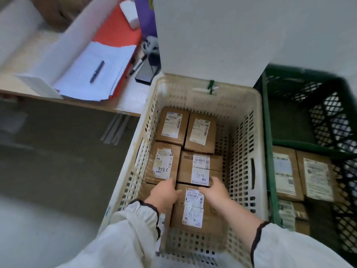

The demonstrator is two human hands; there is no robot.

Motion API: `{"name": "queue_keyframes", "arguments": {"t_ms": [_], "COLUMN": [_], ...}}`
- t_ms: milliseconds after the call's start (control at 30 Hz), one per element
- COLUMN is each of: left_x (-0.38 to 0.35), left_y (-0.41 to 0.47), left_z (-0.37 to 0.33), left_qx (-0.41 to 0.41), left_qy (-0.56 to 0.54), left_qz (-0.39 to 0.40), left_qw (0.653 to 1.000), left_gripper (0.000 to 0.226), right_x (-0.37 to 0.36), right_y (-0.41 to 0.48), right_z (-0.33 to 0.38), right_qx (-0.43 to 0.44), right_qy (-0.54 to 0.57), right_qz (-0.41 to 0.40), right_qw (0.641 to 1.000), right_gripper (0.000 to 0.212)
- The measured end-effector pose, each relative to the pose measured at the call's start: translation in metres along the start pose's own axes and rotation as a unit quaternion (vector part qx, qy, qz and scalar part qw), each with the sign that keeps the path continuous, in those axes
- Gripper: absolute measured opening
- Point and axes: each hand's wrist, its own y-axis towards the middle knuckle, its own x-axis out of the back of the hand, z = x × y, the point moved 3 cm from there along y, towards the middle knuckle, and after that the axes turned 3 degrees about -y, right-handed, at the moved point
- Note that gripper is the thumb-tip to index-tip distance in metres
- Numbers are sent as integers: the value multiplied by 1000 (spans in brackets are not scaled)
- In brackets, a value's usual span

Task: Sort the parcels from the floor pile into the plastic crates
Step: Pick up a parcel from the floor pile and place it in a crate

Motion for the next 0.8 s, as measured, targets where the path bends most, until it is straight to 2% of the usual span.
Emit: {"name": "queue_keyframes", "arguments": {"t_ms": [67,200,333,533,667,800], "left_x": [29,78,101,100,82,44], "left_y": [-20,-65,-106,-181,-245,-322], "left_z": [-9,-17,-19,10,75,155], "left_qx": [-40,-105,-88,5,99,204], "left_qy": [7,71,91,2,-51,-134], "left_qz": [-37,-177,-235,-293,-324,-356], "left_qw": [998,976,964,956,940,902], "left_gripper": [57,70,74,72,74,74], "right_x": [18,49,67,51,-2,-73], "right_y": [-17,-47,-69,-100,-158,-229], "right_z": [21,58,77,99,127,137], "right_qx": [76,211,265,336,431,522], "right_qy": [-52,-221,-304,-376,-391,-410], "right_qz": [-11,-35,-15,25,72,97], "right_qw": [996,951,915,863,810,742], "right_gripper": [49,81,90,91,86,86]}}
